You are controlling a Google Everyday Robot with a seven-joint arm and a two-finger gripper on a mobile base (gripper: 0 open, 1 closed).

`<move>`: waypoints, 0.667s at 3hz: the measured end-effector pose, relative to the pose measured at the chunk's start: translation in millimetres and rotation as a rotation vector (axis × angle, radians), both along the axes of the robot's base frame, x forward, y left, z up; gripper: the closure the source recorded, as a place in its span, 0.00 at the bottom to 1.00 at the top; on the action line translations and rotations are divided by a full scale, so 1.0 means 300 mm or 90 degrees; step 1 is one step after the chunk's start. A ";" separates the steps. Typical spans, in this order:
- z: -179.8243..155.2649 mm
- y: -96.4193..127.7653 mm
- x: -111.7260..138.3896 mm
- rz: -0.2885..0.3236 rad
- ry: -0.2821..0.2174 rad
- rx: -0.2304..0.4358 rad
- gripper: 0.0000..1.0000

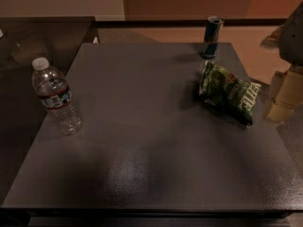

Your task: Knock redbull can over

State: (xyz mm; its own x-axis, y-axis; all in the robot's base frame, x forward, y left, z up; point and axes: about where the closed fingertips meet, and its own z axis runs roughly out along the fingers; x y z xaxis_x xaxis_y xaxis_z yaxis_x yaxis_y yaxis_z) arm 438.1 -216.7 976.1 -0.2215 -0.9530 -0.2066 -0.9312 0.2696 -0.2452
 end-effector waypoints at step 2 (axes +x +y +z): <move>0.000 0.000 0.000 0.000 0.000 0.000 0.00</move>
Offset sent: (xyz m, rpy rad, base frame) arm 0.1180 0.0154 -0.0494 0.2441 -0.0746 -0.0257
